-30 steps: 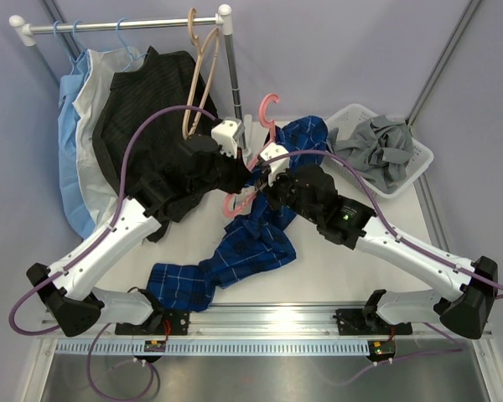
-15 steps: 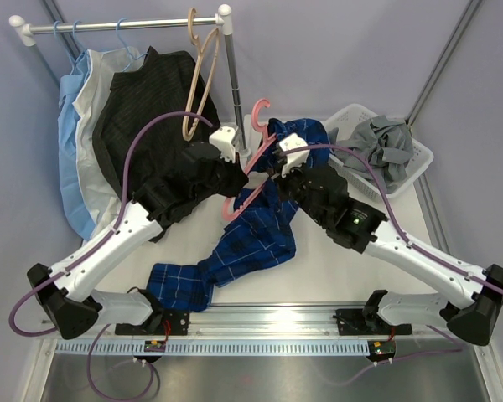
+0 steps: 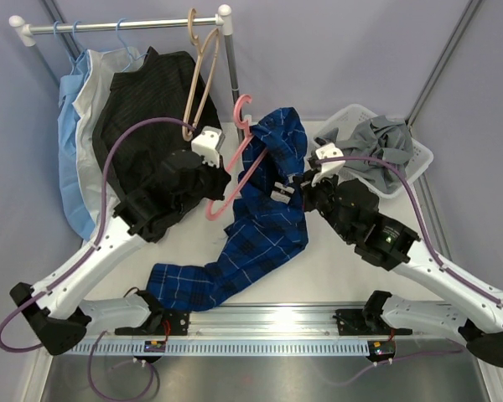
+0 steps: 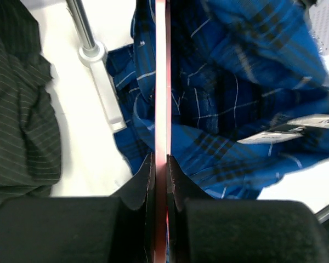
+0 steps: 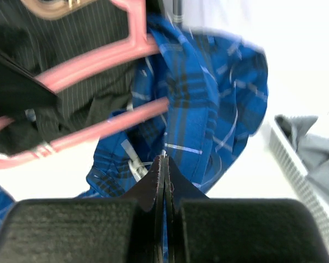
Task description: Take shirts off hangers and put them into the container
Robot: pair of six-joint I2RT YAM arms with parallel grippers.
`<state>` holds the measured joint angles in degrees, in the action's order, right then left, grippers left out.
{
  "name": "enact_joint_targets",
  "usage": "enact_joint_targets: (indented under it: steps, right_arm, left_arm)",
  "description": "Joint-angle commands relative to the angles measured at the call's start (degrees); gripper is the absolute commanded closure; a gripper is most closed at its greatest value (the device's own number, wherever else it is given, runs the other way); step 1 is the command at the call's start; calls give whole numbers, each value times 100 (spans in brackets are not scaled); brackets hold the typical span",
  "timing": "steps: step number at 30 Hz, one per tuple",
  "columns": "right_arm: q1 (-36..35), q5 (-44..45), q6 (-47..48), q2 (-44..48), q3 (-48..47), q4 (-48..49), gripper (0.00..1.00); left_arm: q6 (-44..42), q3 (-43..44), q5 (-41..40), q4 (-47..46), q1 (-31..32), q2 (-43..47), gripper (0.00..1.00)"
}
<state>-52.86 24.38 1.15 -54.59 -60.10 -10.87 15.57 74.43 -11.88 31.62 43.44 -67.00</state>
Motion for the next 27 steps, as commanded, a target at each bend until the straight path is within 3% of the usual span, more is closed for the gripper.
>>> enact_joint_targets:
  steps: [1, 3, 5, 14, 20, 27]
  right_arm:
    - [-31, -230, -396, -252, -2, -493, 100]
    - [-31, -557, -553, -490, -290, -617, 90]
    - [-31, -662, -607, -859, -563, -741, 63]
    - [346, -741, -361, -2529, -2909, -1242, 25]
    - [645, -1234, -352, -3092, -3464, -1285, 27]
    - [663, -1849, -334, -3189, -3316, -1303, 34]
  left_arm:
    - [-476, -130, 88, -367, -46, 740, 100]
    - [-607, -262, 185, -210, -37, 1065, 100]
    - [-661, -341, 370, -138, -37, 1198, 100]
    - [-793, -570, 634, 38, -37, 1471, 100]
    - [-775, -509, 880, 38, -37, 1532, 100]
    - [-775, -456, 906, 38, -37, 1567, 100]
